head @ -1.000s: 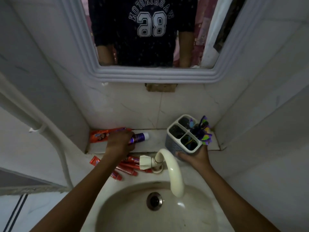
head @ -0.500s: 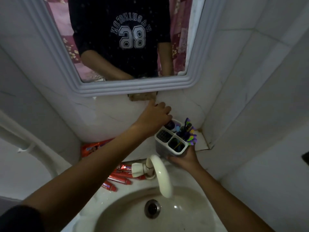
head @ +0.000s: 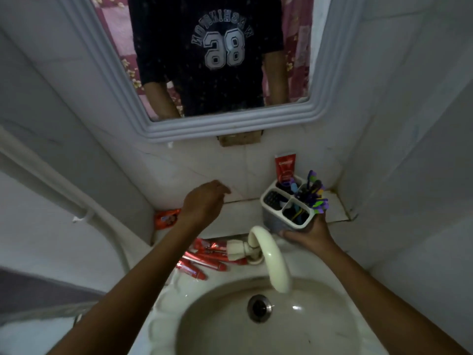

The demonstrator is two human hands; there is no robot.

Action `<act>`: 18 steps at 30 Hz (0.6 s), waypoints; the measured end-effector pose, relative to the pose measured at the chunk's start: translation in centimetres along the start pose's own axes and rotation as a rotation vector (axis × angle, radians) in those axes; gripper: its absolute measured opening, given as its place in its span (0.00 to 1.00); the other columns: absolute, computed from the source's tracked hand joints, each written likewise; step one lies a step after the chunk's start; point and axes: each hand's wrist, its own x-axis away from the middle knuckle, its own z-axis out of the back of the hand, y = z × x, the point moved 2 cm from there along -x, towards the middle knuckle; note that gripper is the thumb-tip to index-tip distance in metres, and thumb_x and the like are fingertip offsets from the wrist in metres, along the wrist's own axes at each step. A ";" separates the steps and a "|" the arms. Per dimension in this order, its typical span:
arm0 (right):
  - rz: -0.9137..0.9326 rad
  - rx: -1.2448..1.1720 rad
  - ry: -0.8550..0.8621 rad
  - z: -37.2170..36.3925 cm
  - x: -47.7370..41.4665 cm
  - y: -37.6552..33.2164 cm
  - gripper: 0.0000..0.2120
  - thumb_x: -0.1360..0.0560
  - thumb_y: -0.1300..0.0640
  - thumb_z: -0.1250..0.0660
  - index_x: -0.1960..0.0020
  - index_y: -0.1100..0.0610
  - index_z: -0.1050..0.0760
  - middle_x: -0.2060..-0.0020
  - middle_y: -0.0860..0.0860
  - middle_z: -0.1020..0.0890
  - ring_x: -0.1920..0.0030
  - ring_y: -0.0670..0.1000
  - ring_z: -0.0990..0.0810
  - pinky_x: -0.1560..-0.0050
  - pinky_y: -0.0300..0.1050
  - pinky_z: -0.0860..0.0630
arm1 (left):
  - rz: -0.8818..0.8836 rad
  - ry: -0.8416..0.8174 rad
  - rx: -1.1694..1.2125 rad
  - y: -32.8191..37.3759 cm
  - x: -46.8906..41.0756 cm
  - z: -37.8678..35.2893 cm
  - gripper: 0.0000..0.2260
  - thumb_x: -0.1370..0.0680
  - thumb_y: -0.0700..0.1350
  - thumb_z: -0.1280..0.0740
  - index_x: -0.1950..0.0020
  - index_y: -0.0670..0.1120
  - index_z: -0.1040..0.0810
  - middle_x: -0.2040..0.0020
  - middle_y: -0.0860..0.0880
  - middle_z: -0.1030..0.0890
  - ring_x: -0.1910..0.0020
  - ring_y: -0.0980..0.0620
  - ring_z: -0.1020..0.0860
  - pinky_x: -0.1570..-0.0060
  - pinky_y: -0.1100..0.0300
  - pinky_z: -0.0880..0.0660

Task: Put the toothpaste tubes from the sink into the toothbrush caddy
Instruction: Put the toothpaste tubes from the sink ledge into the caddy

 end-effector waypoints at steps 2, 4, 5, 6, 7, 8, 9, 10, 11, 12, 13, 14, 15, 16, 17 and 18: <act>0.016 -0.011 0.005 -0.1 -0.2 0.0 0.46 0.43 0.74 0.19 0.29 0.66 0.37 0.39 0.55 0.22 0.51 0.26 0.22 0.51 0.25 0.24 | 0.204 -0.105 -0.037 -4.3 2.7 -1.2 0.14 0.25 0.41 0.36 0.42 0.50 0.19 0.43 0.45 0.18 0.43 0.41 0.20 0.48 0.51 0.22; 0.027 -0.018 0.029 -0.1 -0.4 0.2 0.46 0.43 0.75 0.19 0.30 0.67 0.36 0.40 0.55 0.22 0.51 0.26 0.22 0.53 0.23 0.25 | 0.359 -0.229 -0.117 -7.4 4.6 -2.1 0.18 0.24 0.41 0.38 0.35 0.52 0.23 0.40 0.44 0.20 0.41 0.41 0.22 0.44 0.49 0.24; 0.038 -0.017 0.017 -0.1 -0.4 0.2 0.44 0.42 0.75 0.20 0.30 0.68 0.35 0.41 0.55 0.21 0.52 0.26 0.22 0.54 0.23 0.25 | 0.409 -0.283 -0.170 -8.5 5.1 -2.4 0.20 0.24 0.43 0.38 0.33 0.53 0.26 0.38 0.44 0.21 0.40 0.41 0.22 0.42 0.49 0.24; 0.044 -0.021 0.006 -0.1 -0.4 0.4 0.42 0.42 0.76 0.21 0.31 0.68 0.33 0.42 0.56 0.21 0.53 0.26 0.21 0.55 0.23 0.25 | 0.432 -0.328 -0.214 -9.4 5.4 -2.9 0.20 0.24 0.45 0.37 0.32 0.51 0.27 0.37 0.44 0.22 0.39 0.42 0.23 0.40 0.50 0.25; 0.035 -0.019 0.001 -0.1 -0.4 0.5 0.40 0.41 0.77 0.21 0.32 0.68 0.31 0.42 0.56 0.21 0.54 0.26 0.21 0.55 0.23 0.24 | 0.436 -0.357 -0.240 -10.2 5.6 -3.5 0.21 0.25 0.48 0.35 0.31 0.50 0.28 0.36 0.44 0.22 0.38 0.42 0.24 0.39 0.51 0.26; 0.027 -0.012 -0.001 0.0 -0.4 0.5 0.39 0.41 0.77 0.21 0.33 0.68 0.30 0.42 0.57 0.21 0.55 0.26 0.21 0.55 0.23 0.24 | 0.441 -0.373 -0.246 -10.8 5.6 -3.9 0.23 0.26 0.51 0.34 0.31 0.49 0.29 0.35 0.44 0.23 0.37 0.42 0.25 0.38 0.51 0.27; 0.025 0.003 0.003 0.1 -0.4 0.4 0.39 0.42 0.76 0.21 0.33 0.67 0.29 0.42 0.57 0.20 0.54 0.27 0.21 0.55 0.23 0.24 | 0.461 -0.384 -0.232 -11.1 5.5 -4.3 0.24 0.26 0.53 0.33 0.32 0.48 0.29 0.35 0.43 0.23 0.36 0.42 0.25 0.37 0.50 0.27; 0.015 0.016 0.006 0.1 -0.4 0.3 0.40 0.42 0.75 0.20 0.33 0.66 0.29 0.41 0.57 0.20 0.53 0.29 0.21 0.54 0.24 0.24 | 0.477 -0.378 -0.210 -11.3 5.3 -4.4 0.23 0.26 0.54 0.32 0.33 0.48 0.29 0.35 0.43 0.23 0.37 0.42 0.24 0.38 0.49 0.27; 0.006 0.030 0.012 0.2 -0.4 0.3 0.41 0.42 0.75 0.20 0.32 0.65 0.30 0.40 0.57 0.20 0.50 0.32 0.20 0.52 0.24 0.23 | 0.479 -0.372 -0.194 -11.5 5.1 -4.6 0.23 0.27 0.55 0.32 0.34 0.47 0.28 0.36 0.43 0.23 0.37 0.42 0.24 0.39 0.49 0.27; 0.005 0.045 0.016 0.2 -0.4 0.3 0.42 0.42 0.74 0.19 0.31 0.65 0.31 0.39 0.57 0.21 0.47 0.38 0.20 0.50 0.26 0.23 | 0.463 -0.372 -0.188 -11.4 4.8 -4.6 0.24 0.27 0.56 0.31 0.35 0.47 0.27 0.36 0.43 0.23 0.38 0.42 0.24 0.39 0.49 0.26; 0.008 0.056 0.015 0.2 -0.2 0.1 0.42 0.42 0.73 0.19 0.31 0.64 0.31 0.38 0.57 0.21 0.44 0.45 0.20 0.48 0.30 0.22 | 0.435 -0.381 -0.186 -11.4 4.6 -4.6 0.25 0.28 0.58 0.31 0.36 0.47 0.27 0.36 0.43 0.24 0.38 0.42 0.25 0.40 0.48 0.26; 0.011 0.060 0.013 0.2 -0.2 0.1 0.43 0.42 0.73 0.19 0.31 0.64 0.32 0.38 0.57 0.21 0.41 0.50 0.21 0.46 0.33 0.22 | 0.404 -0.394 -0.186 -11.2 4.4 -4.6 0.27 0.29 0.60 0.31 0.36 0.47 0.27 0.35 0.43 0.24 0.37 0.42 0.25 0.40 0.48 0.27; 0.010 0.055 0.010 0.2 -0.2 0.0 0.43 0.42 0.73 0.19 0.31 0.64 0.32 0.37 0.57 0.21 0.39 0.51 0.22 0.46 0.33 0.22 | 0.372 -0.408 -0.189 -11.0 4.2 -4.6 0.29 0.30 0.61 0.31 0.35 0.47 0.28 0.34 0.43 0.25 0.36 0.42 0.26 0.39 0.48 0.28; 0.014 0.045 0.006 0.1 -0.3 0.1 0.42 0.42 0.73 0.19 0.31 0.65 0.32 0.38 0.57 0.21 0.39 0.52 0.22 0.48 0.29 0.22 | 0.347 -0.421 -0.202 -10.9 4.0 -4.7 0.30 0.30 0.62 0.31 0.33 0.48 0.28 0.33 0.44 0.26 0.34 0.42 0.27 0.39 0.48 0.28; 0.019 0.035 0.001 0.0 -0.3 0.1 0.42 0.41 0.74 0.19 0.31 0.66 0.32 0.38 0.57 0.21 0.40 0.51 0.22 0.51 0.25 0.23 | 0.323 -0.429 -0.225 -10.8 3.9 -4.7 0.30 0.29 0.62 0.32 0.33 0.48 0.29 0.32 0.44 0.27 0.34 0.43 0.28 0.39 0.47 0.29; 0.012 0.027 0.007 -0.1 -0.4 0.1 0.42 0.41 0.74 0.20 0.31 0.66 0.32 0.38 0.58 0.22 0.40 0.51 0.22 0.54 0.23 0.24 | 0.297 -0.435 -0.257 -10.6 3.7 -4.6 0.30 0.29 0.62 0.32 0.33 0.48 0.29 0.32 0.45 0.27 0.33 0.43 0.28 0.40 0.48 0.28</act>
